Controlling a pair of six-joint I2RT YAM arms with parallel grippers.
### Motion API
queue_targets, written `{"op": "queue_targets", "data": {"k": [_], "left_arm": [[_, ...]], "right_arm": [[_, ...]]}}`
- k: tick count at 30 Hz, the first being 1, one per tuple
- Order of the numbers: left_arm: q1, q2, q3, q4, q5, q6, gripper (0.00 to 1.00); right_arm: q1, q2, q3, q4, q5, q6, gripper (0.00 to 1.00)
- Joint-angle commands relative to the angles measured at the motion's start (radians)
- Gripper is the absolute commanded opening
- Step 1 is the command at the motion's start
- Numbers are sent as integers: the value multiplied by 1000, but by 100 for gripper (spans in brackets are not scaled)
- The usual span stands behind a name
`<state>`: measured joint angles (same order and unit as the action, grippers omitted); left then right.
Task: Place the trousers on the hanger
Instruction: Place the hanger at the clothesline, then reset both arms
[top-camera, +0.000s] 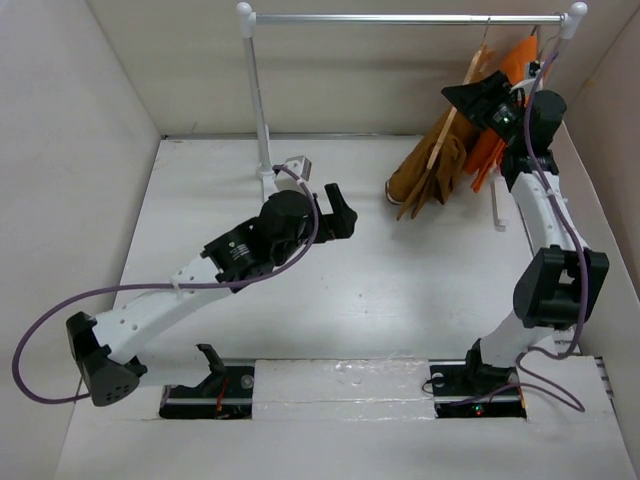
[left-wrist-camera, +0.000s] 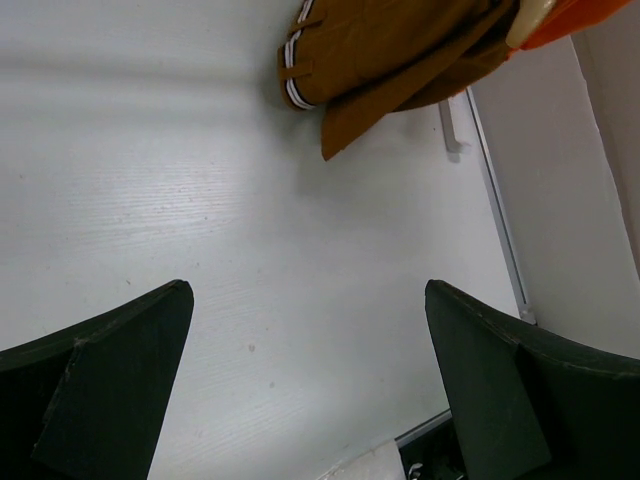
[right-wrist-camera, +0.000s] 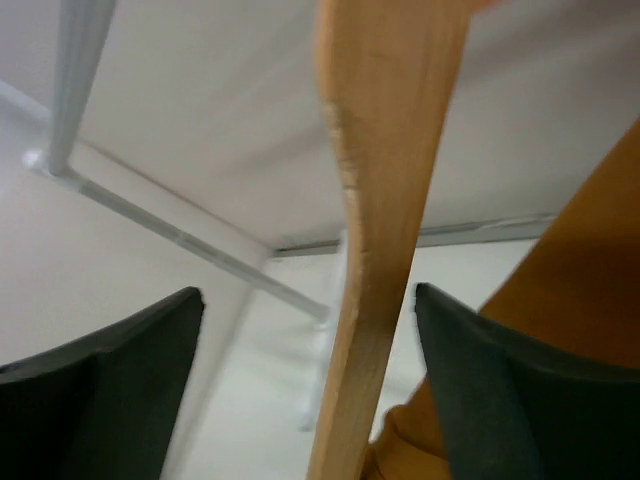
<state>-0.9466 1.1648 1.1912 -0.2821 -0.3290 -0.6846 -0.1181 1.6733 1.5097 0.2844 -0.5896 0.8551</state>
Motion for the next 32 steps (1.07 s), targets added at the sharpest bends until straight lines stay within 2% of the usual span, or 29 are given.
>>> {"op": "queue_targets", "data": {"k": [1,9,13,15,19,21,24,26,29,32], "left_arm": [[3,38,109,-35,-35,25,99],[46,93,263,1,42,83,99],[46,84,321,-2,-2,102,99],[57,58,314,-11,-44,94,99],[66,-63,182,-8,-126,51,99],[66,-150,116,-11,-151,11,99],[66,-232,-10,-78,-127,-44,99],[66,-257,-94,-113,-93,-133,99],[66,-295,-214,-72,-29,-182,99],[66,-295,-231,0,-12,-178,99]], "right_arm": [[-11,-145,63,-100,105,-212,100],[-83,-351,18,-277,198,-405,100],[-115,-477,-69,-323,127,-442,100],[-103,-539,-187,-315,59,-455,100],[55,-789,-425,-341,39,-516,100],[112,-875,-546,-413,79,-568,100],[193,-1012,-624,-637,146,-695,100],[245,-1090,-703,-788,227,-734,100],[255,-1155,-773,-881,251,-768,100],[255,-1172,-748,-871,231,-765,100]]}}
